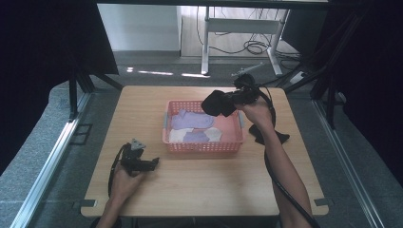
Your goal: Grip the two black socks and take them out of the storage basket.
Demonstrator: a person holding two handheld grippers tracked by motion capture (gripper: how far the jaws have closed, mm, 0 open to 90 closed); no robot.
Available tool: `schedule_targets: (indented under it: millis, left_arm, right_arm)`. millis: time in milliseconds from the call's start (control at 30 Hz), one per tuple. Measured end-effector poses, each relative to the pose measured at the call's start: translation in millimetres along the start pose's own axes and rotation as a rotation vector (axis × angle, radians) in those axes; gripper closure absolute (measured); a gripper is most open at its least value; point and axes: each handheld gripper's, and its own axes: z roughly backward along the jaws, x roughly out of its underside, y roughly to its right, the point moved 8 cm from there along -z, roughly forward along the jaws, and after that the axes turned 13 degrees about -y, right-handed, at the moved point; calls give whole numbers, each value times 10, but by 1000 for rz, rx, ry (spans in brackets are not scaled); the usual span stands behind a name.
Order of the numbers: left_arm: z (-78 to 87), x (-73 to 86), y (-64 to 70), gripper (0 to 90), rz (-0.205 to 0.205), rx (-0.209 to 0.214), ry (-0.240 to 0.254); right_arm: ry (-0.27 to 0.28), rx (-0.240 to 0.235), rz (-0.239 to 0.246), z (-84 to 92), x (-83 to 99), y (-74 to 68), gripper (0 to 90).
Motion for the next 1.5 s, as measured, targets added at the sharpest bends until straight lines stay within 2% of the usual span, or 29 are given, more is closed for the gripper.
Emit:
schedule_targets:
  millis: [333,733,1233,1367,1500]
  left_arm:
    - [0,0,1,106,0,1,0]
    - [0,0,1,106,0,0,1]
    - [2,3,-2,106,-5,-1,-3]
    - [3,6,-1,106,-4,0,-6]
    - [3,5,-1,106,-4,0,-5]
  right_arm:
    - [23,30,-40,171,117,165,804]
    - [46,87,-107,410,356,449,804]
    - [59,178,-224,749,855,889,800]
    - [41,213,-260,772,1036,1024,800]
    - [16,234,-292,714,1195,1126,800]
